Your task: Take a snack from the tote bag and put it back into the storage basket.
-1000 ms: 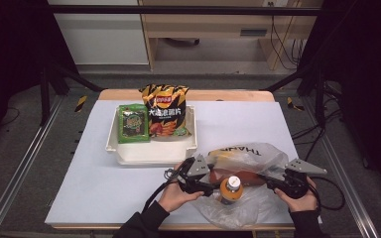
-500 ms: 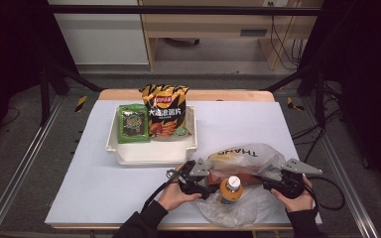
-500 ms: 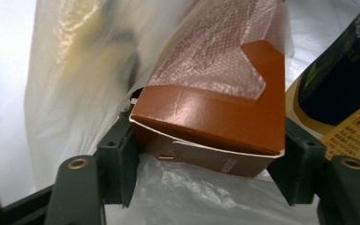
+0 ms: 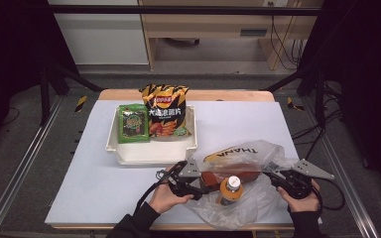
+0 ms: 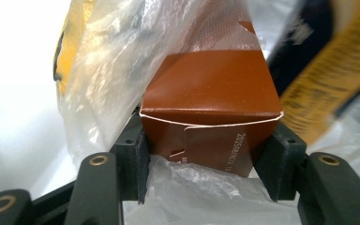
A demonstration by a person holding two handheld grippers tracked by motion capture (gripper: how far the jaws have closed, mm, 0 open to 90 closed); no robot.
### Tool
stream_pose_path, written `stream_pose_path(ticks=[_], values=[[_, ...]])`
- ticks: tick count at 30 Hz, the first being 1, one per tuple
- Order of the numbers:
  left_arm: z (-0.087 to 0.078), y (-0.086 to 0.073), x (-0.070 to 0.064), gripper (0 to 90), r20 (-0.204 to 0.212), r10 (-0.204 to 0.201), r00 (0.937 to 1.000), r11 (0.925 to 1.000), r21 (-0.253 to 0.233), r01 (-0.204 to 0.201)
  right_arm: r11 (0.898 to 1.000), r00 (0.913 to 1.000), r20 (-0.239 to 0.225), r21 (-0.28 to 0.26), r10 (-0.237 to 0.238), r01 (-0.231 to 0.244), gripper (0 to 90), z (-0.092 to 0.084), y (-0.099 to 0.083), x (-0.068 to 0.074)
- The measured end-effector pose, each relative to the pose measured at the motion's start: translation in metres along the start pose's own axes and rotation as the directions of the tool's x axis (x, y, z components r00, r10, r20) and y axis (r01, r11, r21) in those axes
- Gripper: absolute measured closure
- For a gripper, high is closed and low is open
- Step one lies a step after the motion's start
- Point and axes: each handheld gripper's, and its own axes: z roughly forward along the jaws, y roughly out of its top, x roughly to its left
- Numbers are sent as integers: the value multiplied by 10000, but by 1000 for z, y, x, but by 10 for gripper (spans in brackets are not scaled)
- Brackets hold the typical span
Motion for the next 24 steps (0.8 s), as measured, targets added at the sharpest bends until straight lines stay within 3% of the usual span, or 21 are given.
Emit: stream_pose_path(ticks=[4, 7, 12, 15, 19, 24], values=[[-13, 0, -6, 439, 44, 209, 9998, 9996, -179, -208, 9989, 9988, -416, -408, -256, 239, 725, -6, 8, 8], [-23, 0, -8, 439, -63, 422, 9991, 9987, -272, -423, 9977, 9994, -328, -678, -56, 34, 744, -4, 16, 10], [-33, -1, -9, 440, -105, 372, 9993, 9973, -628, -378, 9987, 9970, 657, 272, 410, -429, 748, 19, 10, -5], [-37, -2, -7, 440, -89, 261, 9996, 9957, -892, -268, 9923, 9955, 877, 1151, 367, -467, 741, 30, -3, -11], [-39, -2, -7, 441, 105, 409, 9991, 9949, -932, -397, 9822, 9946, 980, 1805, 342, -516, 733, 37, -14, -15], [-34, -8, -4, 441, -318, 391, 9987, 9971, -641, -410, 9878, 9950, 923, 1470, 372, -505, 712, 32, -12, -14]])
